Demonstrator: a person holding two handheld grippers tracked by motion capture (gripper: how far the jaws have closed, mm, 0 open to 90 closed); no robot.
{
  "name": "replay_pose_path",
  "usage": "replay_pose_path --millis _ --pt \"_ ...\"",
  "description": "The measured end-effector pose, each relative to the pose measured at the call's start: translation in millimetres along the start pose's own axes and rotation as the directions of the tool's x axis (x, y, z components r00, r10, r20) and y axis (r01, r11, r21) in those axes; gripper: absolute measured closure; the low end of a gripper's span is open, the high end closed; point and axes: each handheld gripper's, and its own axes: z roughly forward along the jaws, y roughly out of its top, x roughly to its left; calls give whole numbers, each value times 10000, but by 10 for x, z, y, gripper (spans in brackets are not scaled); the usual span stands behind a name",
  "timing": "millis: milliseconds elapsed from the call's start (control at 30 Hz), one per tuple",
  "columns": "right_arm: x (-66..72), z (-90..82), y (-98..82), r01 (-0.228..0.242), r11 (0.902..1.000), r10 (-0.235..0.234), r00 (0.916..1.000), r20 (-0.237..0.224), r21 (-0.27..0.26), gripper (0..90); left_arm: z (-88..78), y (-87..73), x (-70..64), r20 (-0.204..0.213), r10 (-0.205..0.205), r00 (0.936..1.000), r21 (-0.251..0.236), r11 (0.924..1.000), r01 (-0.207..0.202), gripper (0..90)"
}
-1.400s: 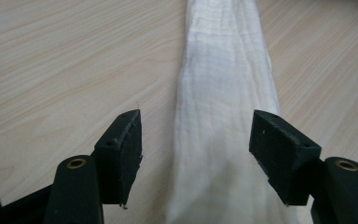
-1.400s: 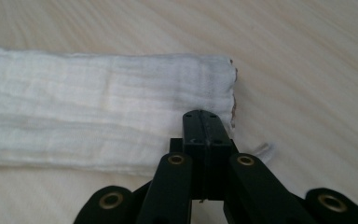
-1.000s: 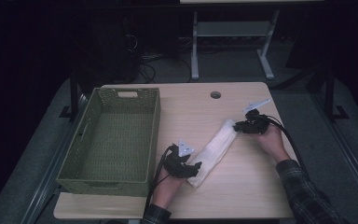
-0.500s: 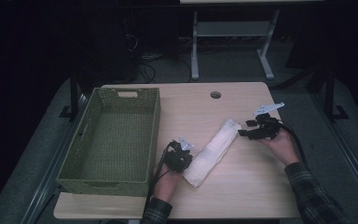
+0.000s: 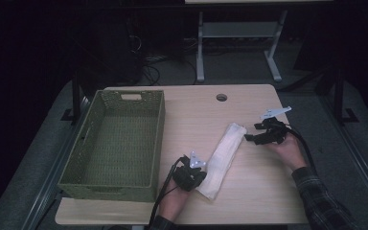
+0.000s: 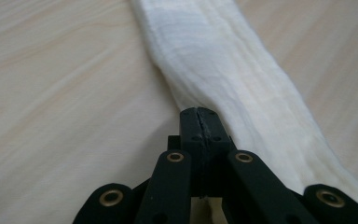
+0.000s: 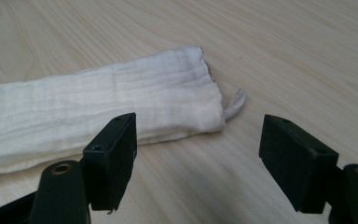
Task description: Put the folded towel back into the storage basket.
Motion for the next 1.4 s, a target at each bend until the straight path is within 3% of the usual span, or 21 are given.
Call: replay_pose_path --millis 200,300,333,367,533,667,800,833,900,967,1000,1033,1067,1100,1133,1200,1233,1333,1400 --pt "-23 7 -19 -169 9999 169 9998 -73 11 271 34 4 -209 703 360 9969 -55 9993 -357 894" --pt "-25 7 -22 -138 9999 138 9999 -87 -25 271 98 36 -389 1193 673 9906 -157 9977 -659 894" --pt "-25 7 -22 -138 9999 138 9999 -87 -25 271 98 36 -389 1193 673 9906 -157 9977 -659 894" --pt "-22 6 -21 -106 9999 106 9999 -112 -11 271 130 58 -457 1408 928 9857 -122 9957 -920 894" --pt "-25 10 -23 -56 10000 56 9999 -111 35 271 201 93 -590 1821 1083 9773 -293 9941 -1047 894" --pt "-24 11 -23 -56 10000 56 9999 -100 20 271 206 123 -622 1946 1375 9712 -246 9905 -1353 870" --pt "-15 5 -19 -66 10000 66 9999 -110 21 271 125 185 -498 1974 1640 9665 -179 9863 -1637 773" --pt "-17 7 -19 -2 10000 1 10000 -91 -48 271 87 220 -458 1984 1931 9609 -143 9809 -1941 746" --pt "-18 1 -16 29 10000 -29 10000 -71 -71 271 63 272 -420 2206 2120 9520 -179 9768 -2134 672" --pt "-21 -14 -14 -5 10000 5 10000 -78 -58 271 50 339 -391 2325 2580 9377 -121 9649 -2625 557" --pt "-21 -14 -14 -5 10000 5 10000 -78 -58 271 60 370 -383 2425 2660 9330 -248 9631 -2682 557" --pt "-22 -25 -13 20 10000 -20 10000 -85 -50 272 85 444 -356 2533 3022 9190 -339 9521 -3038 490" --pt "-18 -28 -14 -8 10000 7 10000 -61 -71 271 85 444 -356 2533 3022 9190 -339 9521 -3038 455" --pt "-16 -34 -15 3 10000 -3 10000 -64 -64 271 127 512 -323 2722 3397 9003 -477 9392 -3400 426" --pt "-16 -34 -15 3 10000 -3 10000 -64 -64 271 127 512 -323 2722 3397 9003 -477 9392 -3400 405" --pt "-11 -51 -24 -50 9999 49 10000 -65 -100 271 182 567 -287 3109 3454 8854 -583 9368 -3450 384" --pt "-4 -62 -27 -111 9999 110 9999 -68 -96 272 214 590 -278 3229 3428 8822 -600 9377 -3423 359" --pt "29 -115 -66 -85 9999 85 9999 -101 -57 271 286 665 -270 3123 4041 8598 -439 9102 -4118 303" --pt "52 -144 -104 -57 10000 56 9999 -110 -30 271 332 695 -273 3239 4245 8455 -530 9004 -4317 267"
